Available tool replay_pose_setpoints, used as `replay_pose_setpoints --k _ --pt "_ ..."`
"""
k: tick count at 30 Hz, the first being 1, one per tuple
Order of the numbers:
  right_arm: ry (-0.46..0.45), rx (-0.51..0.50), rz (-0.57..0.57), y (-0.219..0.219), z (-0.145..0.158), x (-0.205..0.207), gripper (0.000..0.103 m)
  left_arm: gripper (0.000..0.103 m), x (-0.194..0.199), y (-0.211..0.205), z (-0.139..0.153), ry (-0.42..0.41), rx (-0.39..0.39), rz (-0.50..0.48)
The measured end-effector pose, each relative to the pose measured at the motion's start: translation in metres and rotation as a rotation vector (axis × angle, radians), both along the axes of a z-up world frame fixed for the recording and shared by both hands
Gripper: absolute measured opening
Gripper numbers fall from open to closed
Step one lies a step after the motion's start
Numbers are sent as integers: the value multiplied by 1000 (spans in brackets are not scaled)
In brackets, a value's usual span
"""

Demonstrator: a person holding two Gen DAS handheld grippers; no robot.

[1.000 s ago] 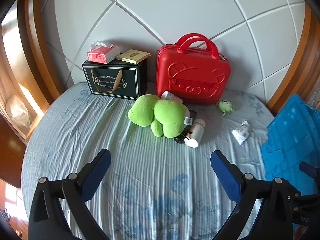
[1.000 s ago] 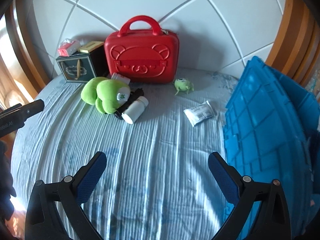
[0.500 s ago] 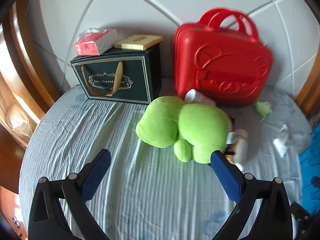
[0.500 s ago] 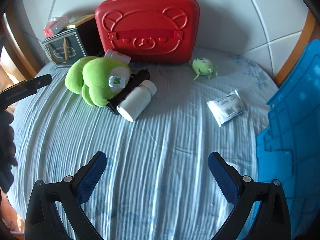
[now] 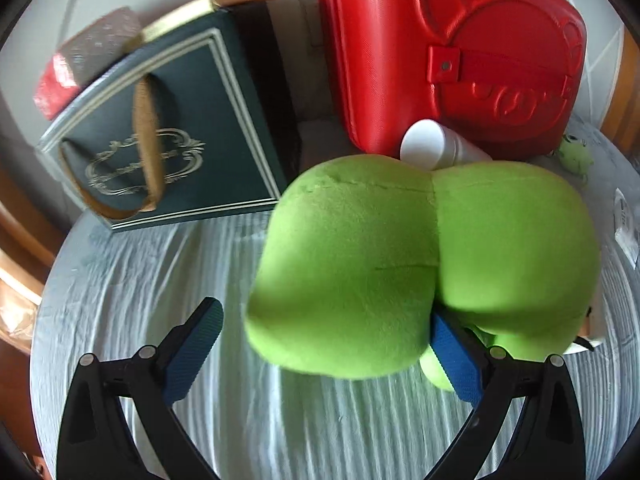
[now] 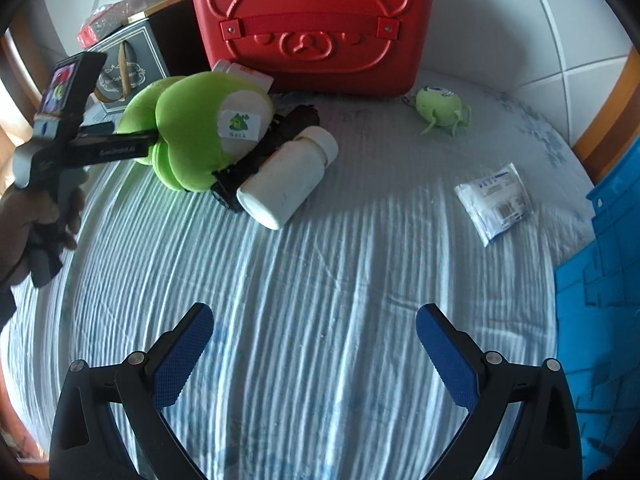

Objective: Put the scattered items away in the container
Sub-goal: 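Grasp the green plush frog with the left tool while the right tool grasps the white bottle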

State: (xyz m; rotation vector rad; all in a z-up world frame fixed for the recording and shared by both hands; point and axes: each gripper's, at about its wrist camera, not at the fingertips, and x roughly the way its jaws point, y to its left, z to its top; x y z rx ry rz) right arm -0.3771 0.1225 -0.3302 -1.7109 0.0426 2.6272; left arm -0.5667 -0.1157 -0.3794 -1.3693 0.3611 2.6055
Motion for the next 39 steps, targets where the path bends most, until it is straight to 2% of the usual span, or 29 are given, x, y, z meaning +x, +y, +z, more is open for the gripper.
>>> replay_pose_setpoints --k 2,4,5,6,9,11,18,24,28,29,31,32,34,39 --pt "-5 11 2 1 -5 -2 103 102 -8 -1 -5 -6 33 -5" --pt "-3 17 -1 1 -8 -8 103 96 -11 -4 -5 6 83 -8" --pt "1 22 -5 2 -9 -12 103 83 -10 -3 -7 5 95 -14" --pt "5 22 -9 2 -11 -18 103 78 -8 -2 -7 7 99 -16" --pt "20 19 -19 2 -15 -34 103 61 3 -2 -5 29 124 -19" --pt "27 0 -44 5 -21 -48 103 57 13 -5 -2 43 149 -11" --pt "40 -22 -115 6 -37 -84 103 54 48 -26 7 85 210 51" --pt "42 -80 -171 0 -44 -106 103 54 70 -53 6 116 209 116" --pt "9 -90 -243 0 -53 -126 102 54 95 -73 5 130 196 172" --pt "-19 -78 -255 0 -58 -130 93 54 99 -77 6 133 192 183" --pt "-51 -67 -273 -1 -63 -135 62 54 109 -86 7 136 189 200" --pt "-65 -43 -284 -1 -64 -134 52 54 112 -90 6 140 187 204" --pt "-108 -30 -281 -2 -73 -135 52 54 119 -95 5 138 187 210" --pt "-107 12 -235 -7 -75 -131 52 54 129 -97 3 136 191 236"
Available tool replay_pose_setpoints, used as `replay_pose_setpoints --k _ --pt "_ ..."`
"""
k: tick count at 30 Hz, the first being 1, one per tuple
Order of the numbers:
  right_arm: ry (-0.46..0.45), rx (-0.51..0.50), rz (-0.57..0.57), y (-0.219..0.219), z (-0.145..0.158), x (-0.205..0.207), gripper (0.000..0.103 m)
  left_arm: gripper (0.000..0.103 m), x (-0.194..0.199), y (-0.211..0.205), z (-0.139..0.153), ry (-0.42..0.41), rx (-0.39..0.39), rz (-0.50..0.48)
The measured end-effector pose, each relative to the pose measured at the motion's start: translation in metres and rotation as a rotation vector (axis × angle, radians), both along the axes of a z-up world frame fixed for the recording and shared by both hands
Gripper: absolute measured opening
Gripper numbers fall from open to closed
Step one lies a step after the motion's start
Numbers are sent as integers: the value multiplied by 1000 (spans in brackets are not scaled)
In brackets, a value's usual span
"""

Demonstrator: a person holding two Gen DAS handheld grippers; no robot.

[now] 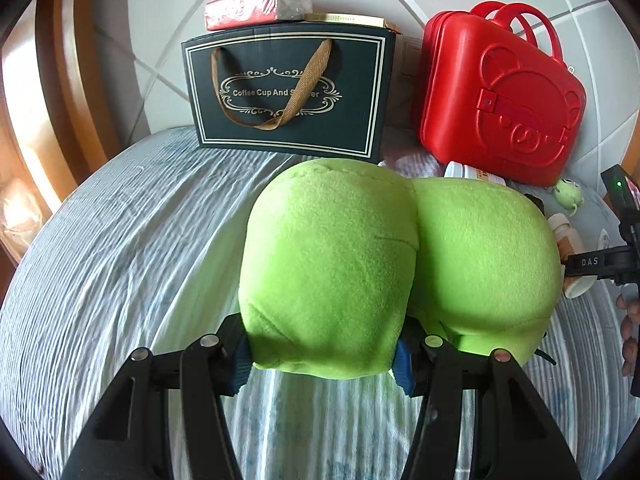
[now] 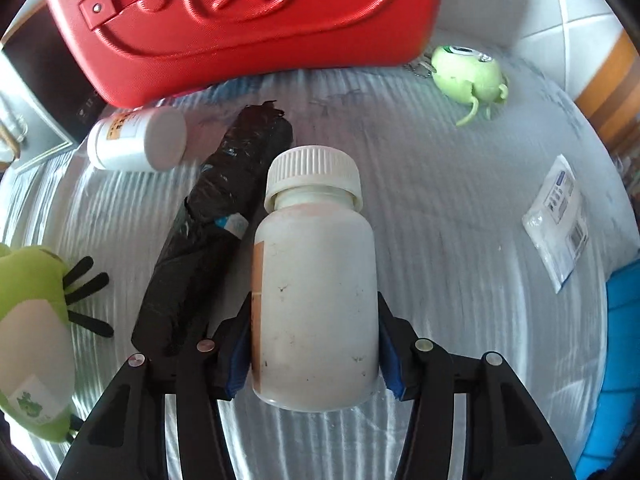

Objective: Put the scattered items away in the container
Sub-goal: 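Grasp the green plush frog with the left tool while the right tool grasps the white bottle, then lift and carry the plush frog and white bottle over the blue crate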

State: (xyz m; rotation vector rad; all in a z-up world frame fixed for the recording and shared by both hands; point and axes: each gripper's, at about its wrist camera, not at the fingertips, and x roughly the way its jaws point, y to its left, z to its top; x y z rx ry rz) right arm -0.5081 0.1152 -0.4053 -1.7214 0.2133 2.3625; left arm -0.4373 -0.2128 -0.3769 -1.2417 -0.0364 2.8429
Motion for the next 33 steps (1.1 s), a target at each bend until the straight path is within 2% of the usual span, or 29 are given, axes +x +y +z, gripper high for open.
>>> replay_pose_setpoints --k 15,21,25,33 --pt "14 -32 123 0 32 90 52 54 30 -4 8 -28 -1 20" --pt "25 -52 131 3 57 116 52 54 54 -7 22 -48 -12 48" --pt "28 -46 178 -10 78 140 52 54 75 -5 32 -64 -38 56" --pt "71 -41 244 -36 134 179 52 54 122 -11 65 -61 -51 96"
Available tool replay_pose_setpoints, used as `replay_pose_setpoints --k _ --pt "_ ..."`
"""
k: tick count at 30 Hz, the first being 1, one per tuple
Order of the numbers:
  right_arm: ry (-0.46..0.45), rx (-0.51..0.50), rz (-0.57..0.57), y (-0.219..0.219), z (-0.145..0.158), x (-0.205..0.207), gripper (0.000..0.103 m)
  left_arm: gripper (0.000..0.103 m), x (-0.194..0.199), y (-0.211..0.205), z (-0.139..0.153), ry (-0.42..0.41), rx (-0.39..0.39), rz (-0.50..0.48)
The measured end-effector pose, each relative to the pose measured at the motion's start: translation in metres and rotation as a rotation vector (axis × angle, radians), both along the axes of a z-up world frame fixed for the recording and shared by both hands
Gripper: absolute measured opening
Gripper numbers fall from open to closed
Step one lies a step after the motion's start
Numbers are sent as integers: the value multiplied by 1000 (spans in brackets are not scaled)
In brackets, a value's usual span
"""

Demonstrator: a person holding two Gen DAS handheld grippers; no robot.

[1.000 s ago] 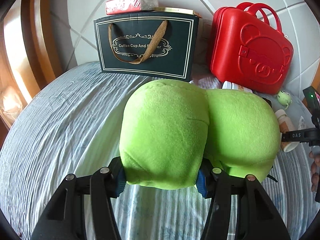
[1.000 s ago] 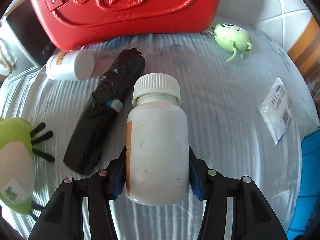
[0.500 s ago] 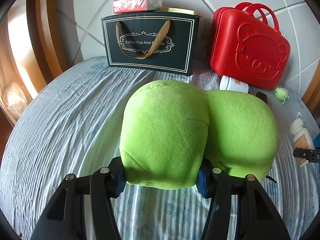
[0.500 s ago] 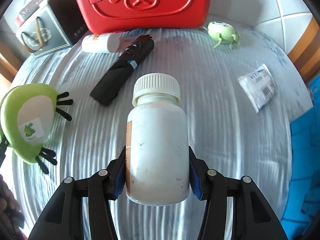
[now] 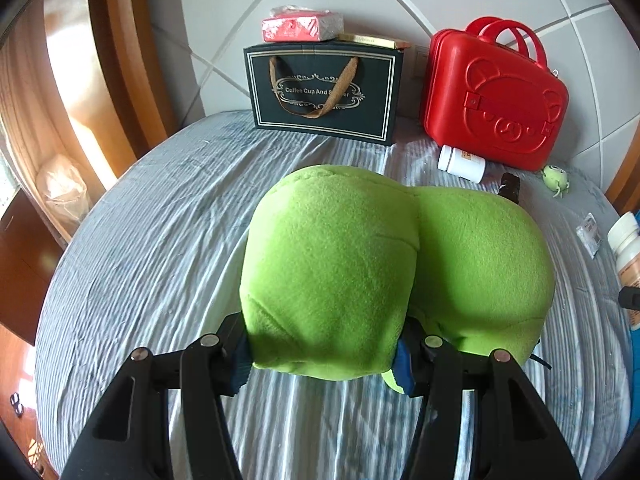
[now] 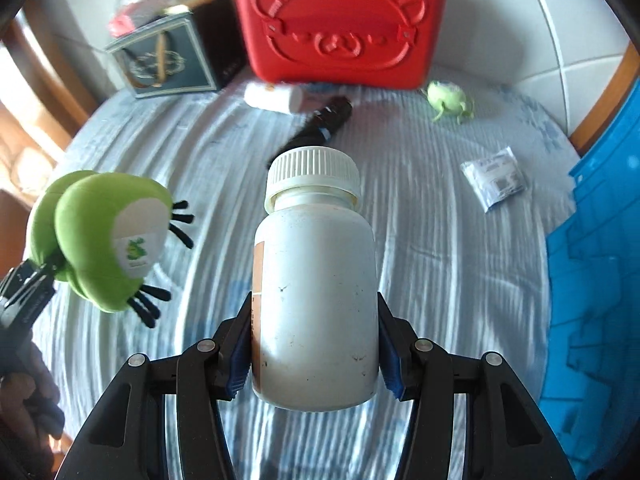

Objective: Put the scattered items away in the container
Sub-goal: 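Lift and carry the plush frog and white bottle over the blue crate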

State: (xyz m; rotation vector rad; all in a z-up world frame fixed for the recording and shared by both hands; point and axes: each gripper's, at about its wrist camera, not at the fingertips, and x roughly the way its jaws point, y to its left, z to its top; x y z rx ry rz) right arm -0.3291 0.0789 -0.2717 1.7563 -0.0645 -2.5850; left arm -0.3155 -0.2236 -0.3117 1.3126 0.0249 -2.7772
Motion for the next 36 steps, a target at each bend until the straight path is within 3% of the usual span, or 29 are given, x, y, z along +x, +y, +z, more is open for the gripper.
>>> replay_pose_setpoints --k 11,26,36 --pt "133 -15 46 -13 91 57 52 54 49 -2 74 39 -8 -11" --pt "213 -65 18 0 138 136 52 54 101 4 174 112 5 -28" --pt "266 -37 49 -3 168 172 52 54 122 21 199 147 43 -40"
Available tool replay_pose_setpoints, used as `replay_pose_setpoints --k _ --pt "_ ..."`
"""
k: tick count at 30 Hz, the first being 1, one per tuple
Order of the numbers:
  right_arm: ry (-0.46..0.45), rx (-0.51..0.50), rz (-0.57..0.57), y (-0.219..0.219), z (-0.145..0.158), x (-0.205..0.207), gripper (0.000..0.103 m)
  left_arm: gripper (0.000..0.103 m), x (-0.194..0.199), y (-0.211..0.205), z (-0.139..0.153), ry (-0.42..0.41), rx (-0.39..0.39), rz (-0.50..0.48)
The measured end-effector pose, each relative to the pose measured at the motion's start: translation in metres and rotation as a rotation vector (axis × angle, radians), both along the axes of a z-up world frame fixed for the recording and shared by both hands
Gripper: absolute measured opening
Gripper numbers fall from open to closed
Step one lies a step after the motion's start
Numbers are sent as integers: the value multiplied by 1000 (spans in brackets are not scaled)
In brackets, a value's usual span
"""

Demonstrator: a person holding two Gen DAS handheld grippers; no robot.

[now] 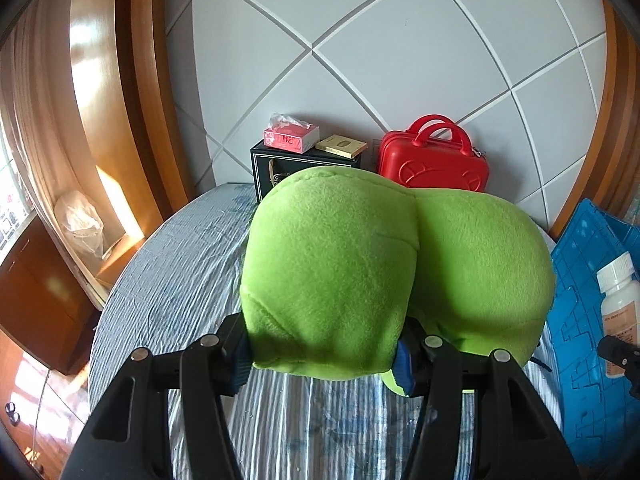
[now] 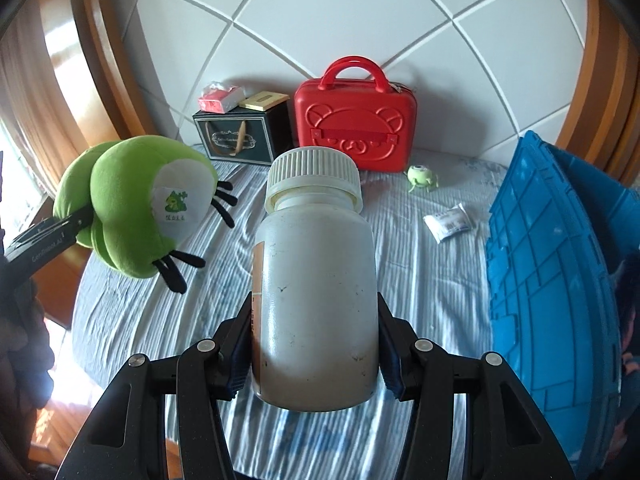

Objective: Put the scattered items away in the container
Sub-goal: 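Lift and carry the plush frog and white bottle over the blue crate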

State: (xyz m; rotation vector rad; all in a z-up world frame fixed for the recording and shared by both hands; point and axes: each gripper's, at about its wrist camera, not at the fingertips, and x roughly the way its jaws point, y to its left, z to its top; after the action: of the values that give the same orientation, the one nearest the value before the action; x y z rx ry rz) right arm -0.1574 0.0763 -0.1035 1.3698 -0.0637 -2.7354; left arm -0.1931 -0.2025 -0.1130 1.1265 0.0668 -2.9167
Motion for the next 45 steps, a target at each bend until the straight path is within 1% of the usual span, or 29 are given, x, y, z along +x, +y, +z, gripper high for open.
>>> replay_pose_setpoints --k 3,5,11,15,20,25,28,30,35,40,45 --pt "-5 10 -5 6 2 6 52 54 5 4 3 14 35 -5" --pt "-8 11 -8 11 2 10 52 54 7 8 4 16 44 -6" --pt "-29 -21 -12 28 -7 22 52 54 13 23 10 27 25 -11" --pt "-9 -23 13 37 -3 26 52 54 22 36 21 39 -3 5" --pt "15 -35 47 54 7 31 52 54 38 60 34 55 -24 23" --pt "41 -47 79 72 20 37 52 54 53 83 50 71 -10 32" --pt "62 -71 89 88 34 45 52 54 61 98 62 85 5 22" --pt "81 -76 94 95 42 51 52 54 64 108 70 97 0 16" --pt "115 -111 90 122 58 70 52 54 71 136 88 130 -4 -8" --pt "153 -139 56 154 73 90 52 54 73 173 98 153 -6 -68" --pt "210 -107 -4 190 88 113 52 54 74 220 104 163 -2 -151"
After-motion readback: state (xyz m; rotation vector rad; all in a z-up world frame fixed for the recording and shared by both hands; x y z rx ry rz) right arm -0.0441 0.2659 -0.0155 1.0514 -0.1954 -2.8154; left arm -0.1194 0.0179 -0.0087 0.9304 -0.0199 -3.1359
